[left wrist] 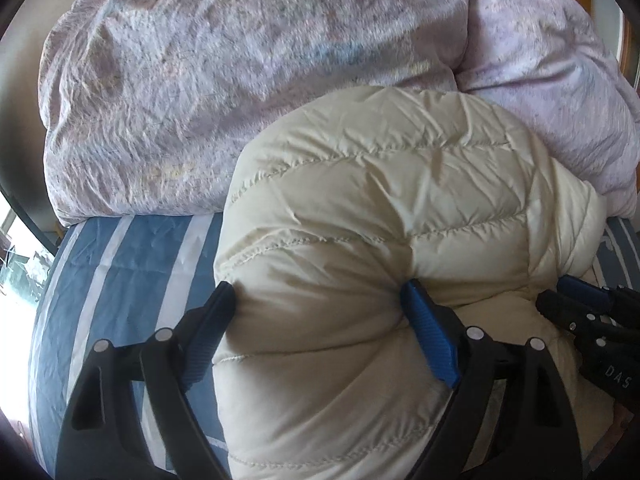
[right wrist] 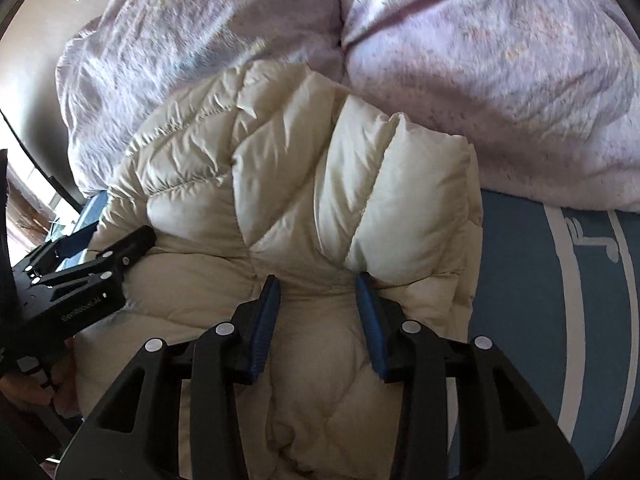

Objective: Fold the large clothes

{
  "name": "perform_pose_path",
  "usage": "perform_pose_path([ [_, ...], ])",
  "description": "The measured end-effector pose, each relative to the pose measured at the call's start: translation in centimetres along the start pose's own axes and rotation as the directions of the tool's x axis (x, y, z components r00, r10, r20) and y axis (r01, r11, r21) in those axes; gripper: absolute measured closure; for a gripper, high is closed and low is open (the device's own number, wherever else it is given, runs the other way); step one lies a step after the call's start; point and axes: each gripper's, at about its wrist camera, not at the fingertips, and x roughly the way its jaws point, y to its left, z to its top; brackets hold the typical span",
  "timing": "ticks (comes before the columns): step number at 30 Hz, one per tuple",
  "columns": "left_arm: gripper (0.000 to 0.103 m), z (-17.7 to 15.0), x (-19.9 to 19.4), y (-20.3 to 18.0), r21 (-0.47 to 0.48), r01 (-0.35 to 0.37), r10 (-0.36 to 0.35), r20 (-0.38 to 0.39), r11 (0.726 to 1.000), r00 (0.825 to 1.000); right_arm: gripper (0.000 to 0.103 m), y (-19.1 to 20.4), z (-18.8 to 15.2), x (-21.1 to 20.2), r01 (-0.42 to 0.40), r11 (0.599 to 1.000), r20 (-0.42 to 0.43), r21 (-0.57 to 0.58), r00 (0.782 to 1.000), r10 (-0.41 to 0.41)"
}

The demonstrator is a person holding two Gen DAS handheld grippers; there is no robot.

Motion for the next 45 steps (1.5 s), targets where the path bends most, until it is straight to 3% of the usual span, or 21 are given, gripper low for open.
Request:
perform_pose_path([
  [15,0.012,-1.1,2.0,0.7,-0.019,0.02,-0.021,-0.016,1.0,1.0,0.062,0.1,-1.7,2.3,0.035,0.999,0.007,0.009,0.999,-0.036],
  [20,0.012,-1.6,1.5,1.6,-0.031,0.035,-0.035,-0.017,0.999,0.999,0.061,1.0,0.1,2.6,0.038,0.999,-0.063,0.028,0.997,-0.037],
  [22,0.012,-2.0,0.6,2.1,-0.04,0.047,-0.048,-0.014,0.998,0.999,0.055,1.2,0.8,1.3,0.055,0.998,-0.066,0.038,0.996,-0.052],
  [24,0.012,-2.4,-0.6,2.7,-0.046,0.057,-0.057,-0.006,0.997,0.998,0.03,1.7,0.9,-0.2,0.088,0.995,-0.033,0.046,0.996,-0.086],
  [30,0.012,-4.2,-4.9,3.7,-0.072,0.081,-0.081,0.008,0.994,0.997,0.015,3.4,0.1,-4.7,0.119,0.99,0.028,0.073,0.992,-0.122],
  [36,0.009,-6.7,-9.6,3.8,-0.084,0.116,-0.114,0.029,0.99,0.993,0.01,3.2,-2.6,-9.2,0.104,0.991,0.056,0.078,0.992,-0.109],
  [45,0.009,-10.8,-15.2,4.5,-0.107,0.142,-0.141,0.019,0.984,0.99,0.01,3.5,-6.9,-12.0,0.071,0.992,-0.013,0.103,0.997,-0.07],
])
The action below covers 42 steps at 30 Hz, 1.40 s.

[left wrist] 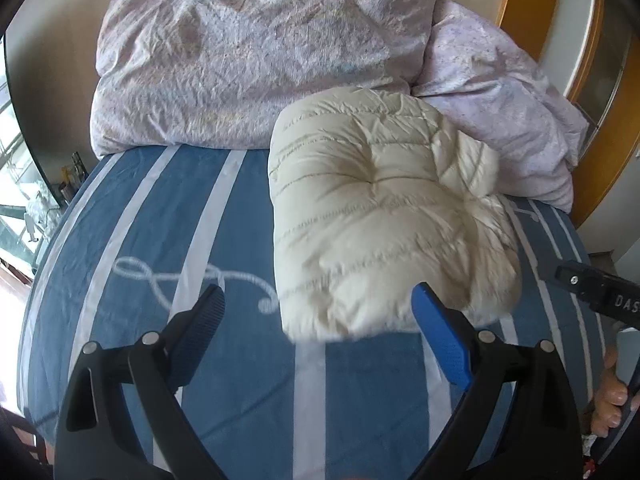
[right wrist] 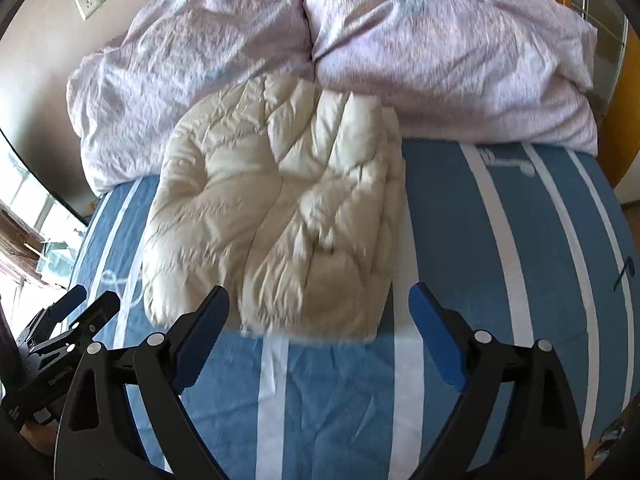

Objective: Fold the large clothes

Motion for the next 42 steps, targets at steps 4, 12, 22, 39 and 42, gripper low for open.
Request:
perform_pose_path([
  [4,0.008,-1.3,-2.4,-0.1,-0.023,0.015,-0.015,0.005,1.0,1.0,0.01,0.6,-1.7,-2.2,-0.011,1.0,0.01,-0.019,1.0,0.011],
  [12,0.008,-3.2,-5.5,-0.4,-0.043,0.04,-0.04,-0.004,0.998,0.999,0.01,1.2,-5.4,-4.6,-0.022,0.999,-0.011,-0.045,1.0,0.022],
  [22,0.008,-5.4,-7.7,-1.5,-0.032,0.068,-0.068,-0.008,0.997,0.998,0.01,0.6,-8.0,-6.7,-0.052,0.999,-0.011,-0.013,0.999,0.052],
  [39,0.008,-7.2,-8.6,-2.2,-0.012,0.094,-0.094,-0.014,0.995,0.995,0.01,0.5,-9.8,-7.2,-0.086,0.996,-0.007,0.012,0.996,0.086],
  [42,0.008,-7.3,-8.7,-2.2,-0.018,0.1,-0.1,-0.014,0.995,0.995,0.01,0.5,-10.0,-7.3,-0.09,0.996,-0.006,0.016,0.996,0.09],
])
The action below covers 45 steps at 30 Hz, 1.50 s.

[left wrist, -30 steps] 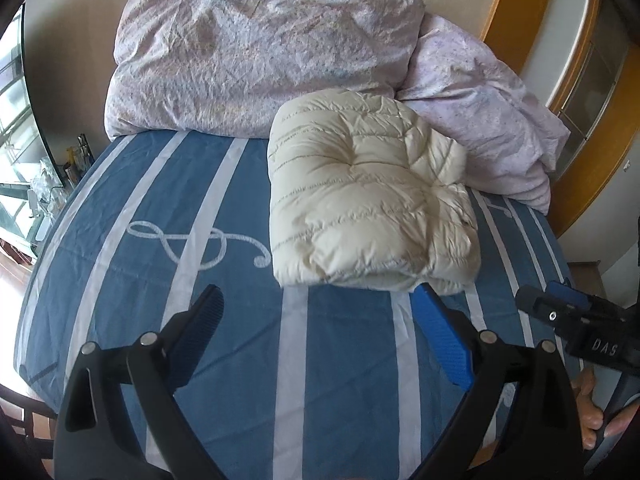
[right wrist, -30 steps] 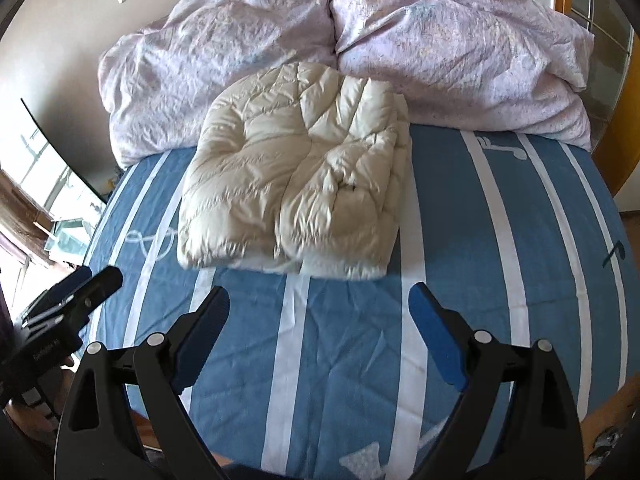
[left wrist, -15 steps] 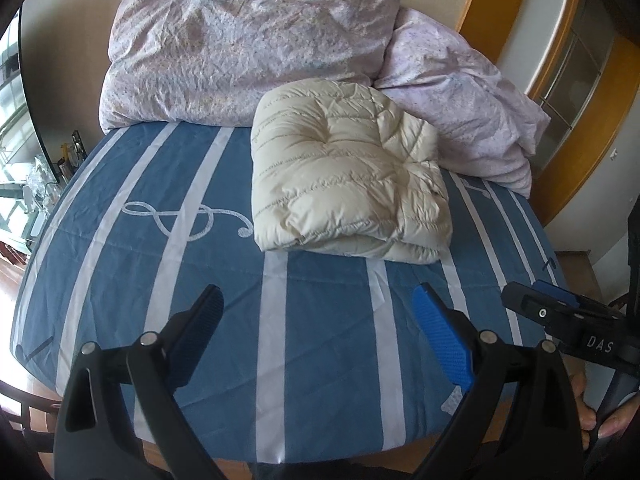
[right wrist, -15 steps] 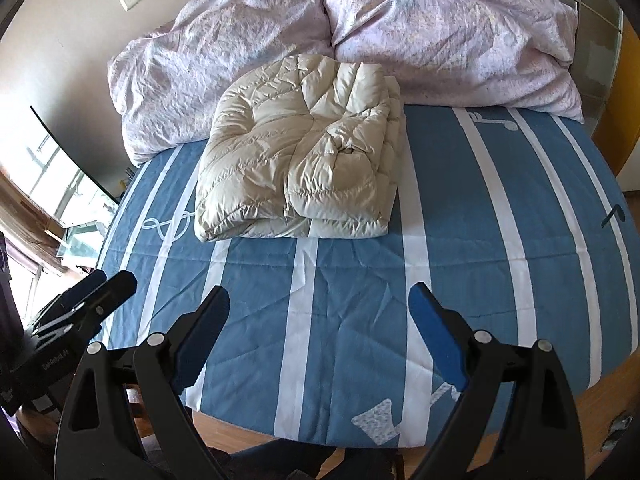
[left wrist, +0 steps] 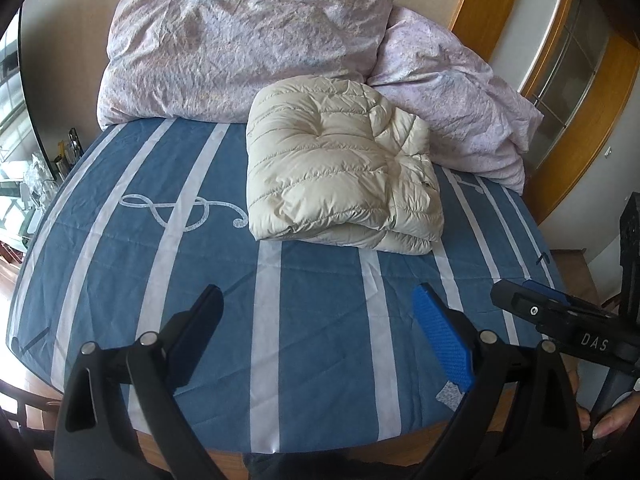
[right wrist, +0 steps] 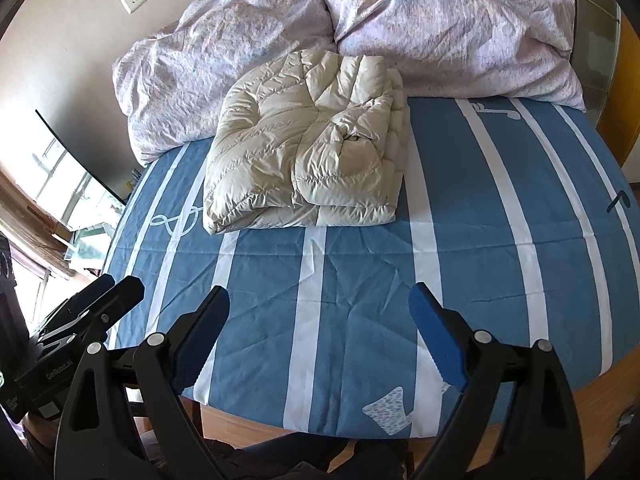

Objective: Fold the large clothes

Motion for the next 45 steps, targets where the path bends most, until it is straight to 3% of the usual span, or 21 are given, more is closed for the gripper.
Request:
perform_pose_path([
  [45,0.008,-0.2,0.48,-0.72,0.0,0.032,-0.032,-0.004,0.999,0.999,0.01,-0.01,-0.03,0.05,-0.003,1.0,0.006,-0.004,1.0,0.003],
])
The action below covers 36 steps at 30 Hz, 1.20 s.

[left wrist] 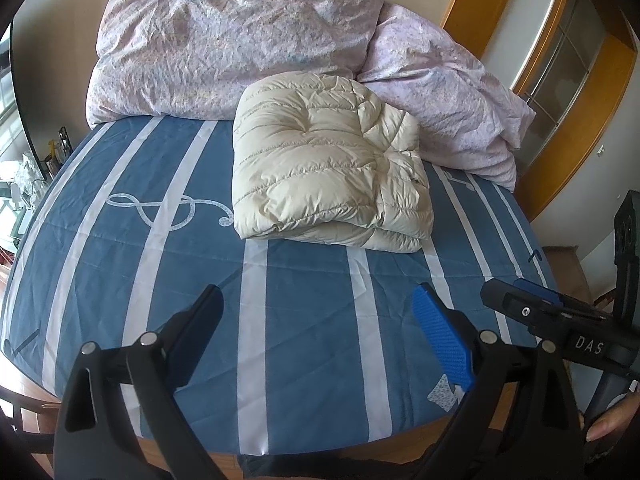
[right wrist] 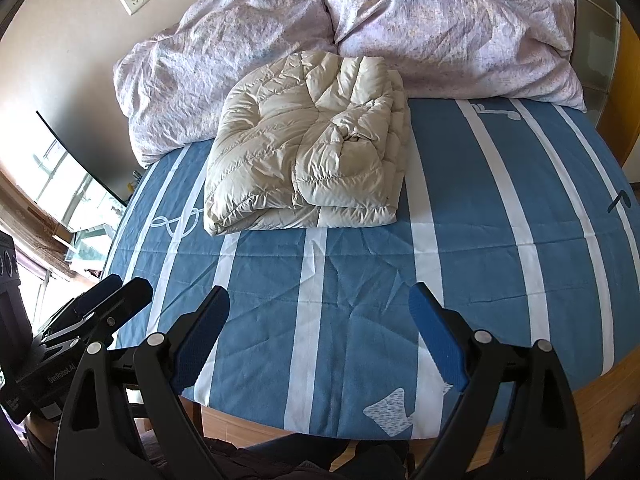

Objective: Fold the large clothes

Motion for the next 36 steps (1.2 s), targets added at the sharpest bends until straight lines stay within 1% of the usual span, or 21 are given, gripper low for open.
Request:
perform_pose_path([
  [36,0.008,0.33,0.55,-0.32,0.007,-0.006,0.006,-0.004,1.0,1.0,0.01,-0.02,0.24,0.1,0.001,1.0,0.0,0.001,1.0,-0.001],
])
